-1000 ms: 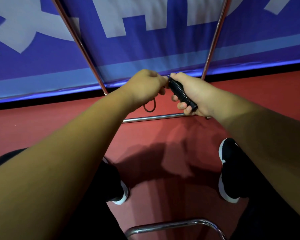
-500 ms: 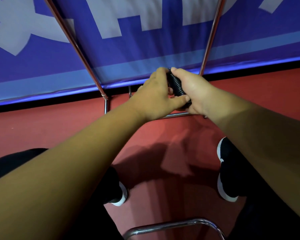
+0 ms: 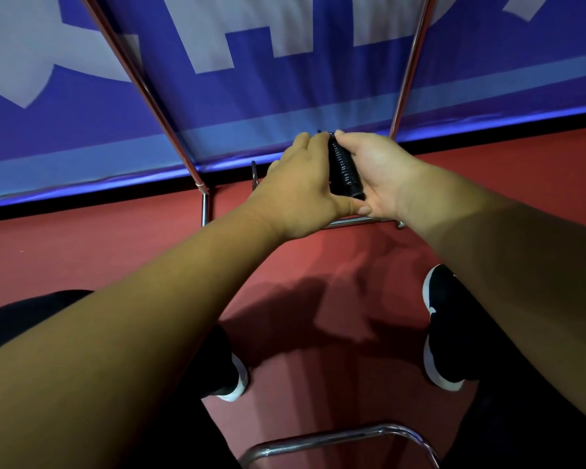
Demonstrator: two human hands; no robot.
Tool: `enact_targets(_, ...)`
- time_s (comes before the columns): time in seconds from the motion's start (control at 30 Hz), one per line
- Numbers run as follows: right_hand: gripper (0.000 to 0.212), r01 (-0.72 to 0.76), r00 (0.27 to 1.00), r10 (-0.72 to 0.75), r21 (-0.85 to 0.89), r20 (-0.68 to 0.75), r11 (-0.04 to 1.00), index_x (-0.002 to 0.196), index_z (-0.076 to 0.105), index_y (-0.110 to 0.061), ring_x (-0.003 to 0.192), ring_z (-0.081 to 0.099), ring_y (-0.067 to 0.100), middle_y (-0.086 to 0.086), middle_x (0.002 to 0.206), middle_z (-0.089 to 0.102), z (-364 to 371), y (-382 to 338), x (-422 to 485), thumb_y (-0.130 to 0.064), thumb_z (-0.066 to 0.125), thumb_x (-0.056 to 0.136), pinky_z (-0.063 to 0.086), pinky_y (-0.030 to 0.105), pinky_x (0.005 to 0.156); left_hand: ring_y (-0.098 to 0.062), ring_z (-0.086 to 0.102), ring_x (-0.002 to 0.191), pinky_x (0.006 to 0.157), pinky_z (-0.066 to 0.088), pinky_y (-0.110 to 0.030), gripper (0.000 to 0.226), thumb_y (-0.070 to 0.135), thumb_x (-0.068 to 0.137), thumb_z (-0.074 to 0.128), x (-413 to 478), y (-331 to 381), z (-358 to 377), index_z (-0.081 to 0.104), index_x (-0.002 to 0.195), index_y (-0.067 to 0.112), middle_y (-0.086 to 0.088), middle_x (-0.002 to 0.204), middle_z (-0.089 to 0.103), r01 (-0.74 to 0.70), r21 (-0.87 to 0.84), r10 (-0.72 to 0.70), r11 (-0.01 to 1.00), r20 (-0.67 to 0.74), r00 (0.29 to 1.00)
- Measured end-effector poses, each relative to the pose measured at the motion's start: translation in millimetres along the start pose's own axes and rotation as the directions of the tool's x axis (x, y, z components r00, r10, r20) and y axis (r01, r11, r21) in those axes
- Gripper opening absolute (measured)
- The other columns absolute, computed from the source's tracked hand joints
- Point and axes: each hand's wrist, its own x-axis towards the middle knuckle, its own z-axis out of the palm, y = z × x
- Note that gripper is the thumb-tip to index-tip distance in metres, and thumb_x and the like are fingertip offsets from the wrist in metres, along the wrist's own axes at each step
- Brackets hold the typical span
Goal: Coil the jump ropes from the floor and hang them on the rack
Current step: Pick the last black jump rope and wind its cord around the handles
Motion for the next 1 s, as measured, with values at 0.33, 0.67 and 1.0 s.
enact_targets(0.33,0.049,-0.065,0.997,0.069,-0.077,0.040,0.995,0.135,0.068,-0.015,0.088,0.079,0.023,0.009,0.116,0.078,-3,6,3,-0.048,0.038,0.114,0.063,0.030,0.065,-0.022,0.056,0.107,0.097,0.051,-0.046,0.080,0.057,0.068,0.088,0,4,4,0.054,0.129,0.018,0.000,0.114,0.052,0.036,0.031,-0.035,0.999,-0.020,0.999)
enact_targets(0.67,0.038,-0.025,0.997,0.047,-0.361,0.054,0.932,0.093,0.063,-0.021,0.047,0.041,0.014,-0.001,0.067,0.051,-7,-7,2,-0.052,0.045,0.104,0.032,0.022,0.047,-0.016,0.068,0.104,0.090,0.052,-0.032,0.025,0.025,0.098,0.065,10,-10,-37,0.062,0.122,0.021,0.009,0.106,0.076,0.176,-0.047,-0.173,0.983,0.063,0.983)
enact_targets(1.0,0.026,0.197,0.980,-0.176,-0.466,0.089,0.862,0.095,0.063,-0.023,0.047,0.040,0.018,0.006,0.071,0.054,-5,2,-3,-0.048,0.064,0.100,0.031,0.025,0.049,-0.031,0.063,0.101,0.084,0.047,-0.035,0.025,0.032,0.105,0.059,20,-51,-42,0.073,0.120,0.018,-0.011,0.108,0.068,0.177,0.271,-0.220,0.946,0.137,0.966)
